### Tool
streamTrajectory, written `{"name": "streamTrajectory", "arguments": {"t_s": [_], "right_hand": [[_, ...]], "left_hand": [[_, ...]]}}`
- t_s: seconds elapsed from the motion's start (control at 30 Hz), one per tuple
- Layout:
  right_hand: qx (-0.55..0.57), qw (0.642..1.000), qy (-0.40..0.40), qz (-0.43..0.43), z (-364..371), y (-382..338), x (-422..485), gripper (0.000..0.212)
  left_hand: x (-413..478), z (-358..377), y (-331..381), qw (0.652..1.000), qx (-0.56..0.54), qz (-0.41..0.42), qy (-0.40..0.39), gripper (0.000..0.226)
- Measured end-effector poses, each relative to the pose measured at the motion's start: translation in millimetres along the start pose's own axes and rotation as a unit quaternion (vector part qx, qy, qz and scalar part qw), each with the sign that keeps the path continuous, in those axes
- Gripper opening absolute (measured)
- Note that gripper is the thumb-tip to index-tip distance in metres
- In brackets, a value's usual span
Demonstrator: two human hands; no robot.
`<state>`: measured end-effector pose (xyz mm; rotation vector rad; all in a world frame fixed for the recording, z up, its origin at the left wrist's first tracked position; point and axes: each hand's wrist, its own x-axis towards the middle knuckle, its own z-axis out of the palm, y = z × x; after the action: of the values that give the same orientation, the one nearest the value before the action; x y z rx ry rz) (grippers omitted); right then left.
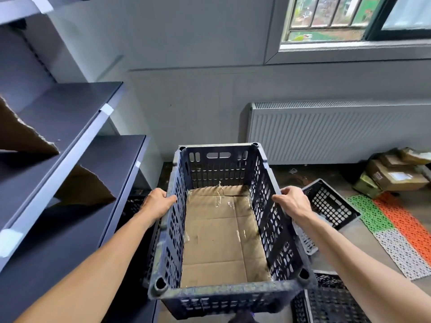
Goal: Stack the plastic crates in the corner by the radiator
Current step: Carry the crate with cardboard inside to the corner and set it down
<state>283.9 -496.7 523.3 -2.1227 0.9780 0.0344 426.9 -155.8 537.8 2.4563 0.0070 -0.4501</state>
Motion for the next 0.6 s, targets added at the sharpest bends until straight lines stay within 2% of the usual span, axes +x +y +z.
{"name": "streamTrajectory", "arguments": {"t_s": [0.17,0.3,0.6], "right_hand": [[-0.013,0.999,-0.024,-0.027,-20,-19,60,0.020],[-0.004,0.999,-0.026,-0.047,-28,-32,88,0.015],[0.009,1.000,-0.014,-0.018,-31,-55,146,0.021]], "left_hand": [[27,8,36,0.999,0.007,-0.035,0.022,0.041],[45,14,58,0.997,0.024,-0.065,0.024,0.043],[110,24,97,0.996,0.051,-0.064,0.025,0.044]]}}
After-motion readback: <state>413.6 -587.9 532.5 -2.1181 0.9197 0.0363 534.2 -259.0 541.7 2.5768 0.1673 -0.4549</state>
